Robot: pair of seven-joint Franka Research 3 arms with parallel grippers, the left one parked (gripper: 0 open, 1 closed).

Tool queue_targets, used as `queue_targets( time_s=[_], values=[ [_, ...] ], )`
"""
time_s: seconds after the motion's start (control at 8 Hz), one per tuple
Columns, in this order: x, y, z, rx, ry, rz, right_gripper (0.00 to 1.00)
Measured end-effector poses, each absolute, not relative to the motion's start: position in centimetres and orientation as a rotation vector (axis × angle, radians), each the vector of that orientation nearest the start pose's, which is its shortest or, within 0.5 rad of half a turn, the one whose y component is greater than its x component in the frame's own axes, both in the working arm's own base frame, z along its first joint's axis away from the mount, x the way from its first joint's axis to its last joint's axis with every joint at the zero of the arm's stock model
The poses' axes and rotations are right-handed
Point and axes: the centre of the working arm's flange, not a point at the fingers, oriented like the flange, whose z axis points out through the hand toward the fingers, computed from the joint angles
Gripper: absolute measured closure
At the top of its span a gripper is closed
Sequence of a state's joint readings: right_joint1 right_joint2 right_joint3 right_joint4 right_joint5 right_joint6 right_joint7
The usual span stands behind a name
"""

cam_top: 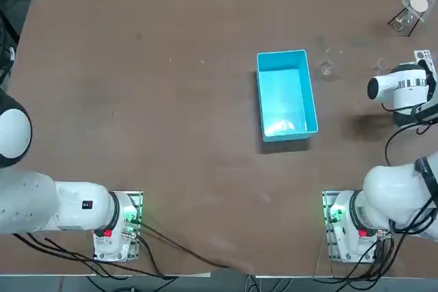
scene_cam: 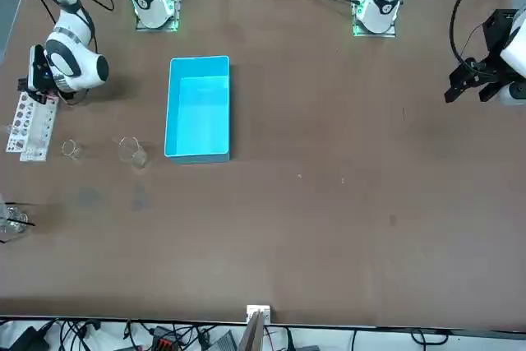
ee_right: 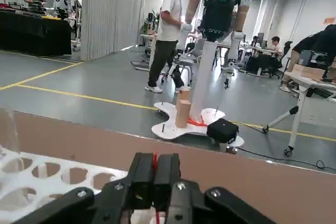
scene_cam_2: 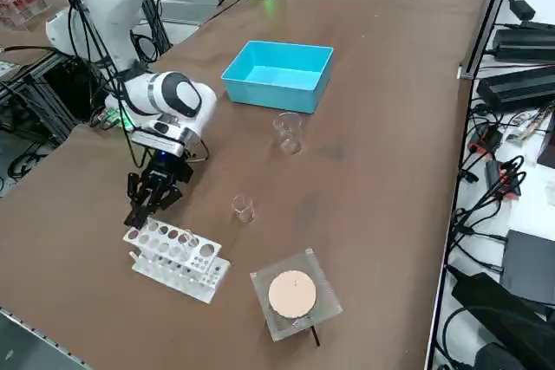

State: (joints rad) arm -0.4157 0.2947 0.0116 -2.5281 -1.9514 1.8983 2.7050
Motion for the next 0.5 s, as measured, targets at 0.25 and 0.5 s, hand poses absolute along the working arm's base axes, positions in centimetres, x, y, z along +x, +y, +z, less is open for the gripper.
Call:
queue_targets(
  time_s=[0.25, 0.5],
  values=[
    [37.9, -23.1, 18.5, 1.453, -1.21, 1.089, 0.98],
    [38.6, -23.1, 20.6, 1.452, -1.178, 1.102, 0.98]
  ],
)
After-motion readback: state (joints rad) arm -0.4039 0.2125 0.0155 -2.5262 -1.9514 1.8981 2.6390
